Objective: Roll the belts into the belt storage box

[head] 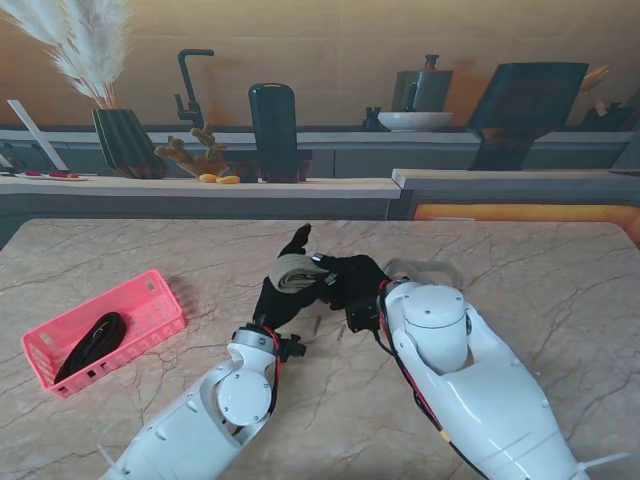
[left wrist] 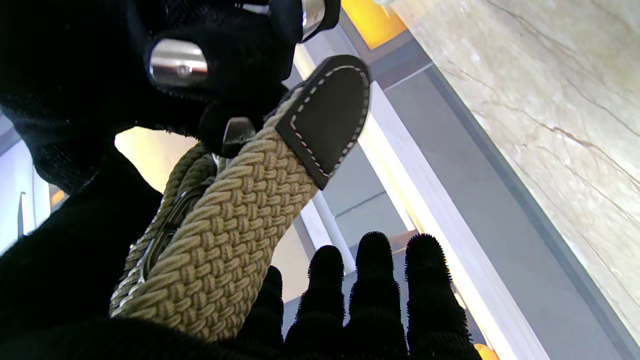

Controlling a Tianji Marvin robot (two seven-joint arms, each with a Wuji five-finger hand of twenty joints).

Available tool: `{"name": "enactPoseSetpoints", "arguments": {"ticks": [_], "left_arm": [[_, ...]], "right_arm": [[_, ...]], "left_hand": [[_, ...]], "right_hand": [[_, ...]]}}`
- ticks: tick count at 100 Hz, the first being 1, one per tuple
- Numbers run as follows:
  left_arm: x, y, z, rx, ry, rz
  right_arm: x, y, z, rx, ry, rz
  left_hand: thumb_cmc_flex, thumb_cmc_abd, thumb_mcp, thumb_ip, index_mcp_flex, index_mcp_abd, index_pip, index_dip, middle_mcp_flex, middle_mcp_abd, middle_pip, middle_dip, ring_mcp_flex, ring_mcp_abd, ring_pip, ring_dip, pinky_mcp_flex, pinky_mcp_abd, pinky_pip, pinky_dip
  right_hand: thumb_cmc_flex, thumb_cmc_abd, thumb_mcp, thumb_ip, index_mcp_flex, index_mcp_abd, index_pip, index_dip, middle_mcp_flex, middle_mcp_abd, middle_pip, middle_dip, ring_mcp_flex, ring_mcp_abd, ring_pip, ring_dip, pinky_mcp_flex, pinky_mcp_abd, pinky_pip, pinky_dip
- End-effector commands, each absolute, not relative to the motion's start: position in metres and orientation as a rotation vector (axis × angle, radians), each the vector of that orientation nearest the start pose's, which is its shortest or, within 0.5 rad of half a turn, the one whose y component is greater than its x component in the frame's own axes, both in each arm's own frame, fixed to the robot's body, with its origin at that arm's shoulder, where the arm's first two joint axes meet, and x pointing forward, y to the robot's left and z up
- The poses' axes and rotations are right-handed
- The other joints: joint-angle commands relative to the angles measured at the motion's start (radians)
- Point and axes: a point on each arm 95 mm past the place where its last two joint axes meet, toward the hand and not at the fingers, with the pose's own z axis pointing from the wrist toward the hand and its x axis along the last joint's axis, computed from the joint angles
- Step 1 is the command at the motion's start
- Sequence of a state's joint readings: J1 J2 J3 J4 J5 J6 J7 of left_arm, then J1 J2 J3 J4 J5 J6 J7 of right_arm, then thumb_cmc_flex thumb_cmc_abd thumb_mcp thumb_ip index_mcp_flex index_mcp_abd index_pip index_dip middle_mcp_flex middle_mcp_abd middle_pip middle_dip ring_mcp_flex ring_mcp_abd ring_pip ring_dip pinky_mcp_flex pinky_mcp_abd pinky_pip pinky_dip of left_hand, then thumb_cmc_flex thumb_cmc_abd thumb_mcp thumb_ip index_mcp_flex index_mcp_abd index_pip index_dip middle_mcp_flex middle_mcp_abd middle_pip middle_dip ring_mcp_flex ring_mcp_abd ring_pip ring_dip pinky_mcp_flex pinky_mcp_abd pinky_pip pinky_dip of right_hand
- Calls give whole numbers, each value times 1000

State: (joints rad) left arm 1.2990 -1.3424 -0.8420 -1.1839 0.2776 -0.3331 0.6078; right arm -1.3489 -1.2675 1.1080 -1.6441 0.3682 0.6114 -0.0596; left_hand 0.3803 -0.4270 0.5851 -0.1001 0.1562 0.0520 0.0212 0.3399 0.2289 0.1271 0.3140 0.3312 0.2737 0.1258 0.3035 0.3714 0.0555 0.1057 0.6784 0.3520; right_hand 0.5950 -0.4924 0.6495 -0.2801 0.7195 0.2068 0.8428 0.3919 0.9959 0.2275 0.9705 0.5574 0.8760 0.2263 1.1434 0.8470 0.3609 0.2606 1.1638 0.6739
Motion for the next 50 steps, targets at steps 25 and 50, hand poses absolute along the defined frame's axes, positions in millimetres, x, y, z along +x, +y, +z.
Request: {"name": "enactPoseSetpoints", "arguments": {"ticks": [25, 50], "left_arm": [[421, -141, -332, -1614, 597, -2444], [417, -144, -326, -1651, 518, -2477]], "right_arm": [[432, 107, -300, -2481, -580, -1364], [434, 110, -305, -2499, -575, -1330]], "left_hand": [[43, 124, -79, -18, -11, -160, 255, 135, 80, -72, 55, 12, 29, -53, 26, 4, 9, -12, 47, 19], [287, 344, -335, 19, 163, -152, 647, 133, 248, -105, 121, 51, 100, -63, 81, 32, 36, -2, 112, 50]], "right_hand": [[210, 49, 155, 79, 73, -244, 145, 31, -15, 39, 22, 8, -21, -10, 21, 15, -15, -14, 36, 19], [202, 68, 121, 96, 69, -234, 129, 18, -23, 36, -3, -6, -34, -5, -13, -4, -21, -8, 27, 16]]}}
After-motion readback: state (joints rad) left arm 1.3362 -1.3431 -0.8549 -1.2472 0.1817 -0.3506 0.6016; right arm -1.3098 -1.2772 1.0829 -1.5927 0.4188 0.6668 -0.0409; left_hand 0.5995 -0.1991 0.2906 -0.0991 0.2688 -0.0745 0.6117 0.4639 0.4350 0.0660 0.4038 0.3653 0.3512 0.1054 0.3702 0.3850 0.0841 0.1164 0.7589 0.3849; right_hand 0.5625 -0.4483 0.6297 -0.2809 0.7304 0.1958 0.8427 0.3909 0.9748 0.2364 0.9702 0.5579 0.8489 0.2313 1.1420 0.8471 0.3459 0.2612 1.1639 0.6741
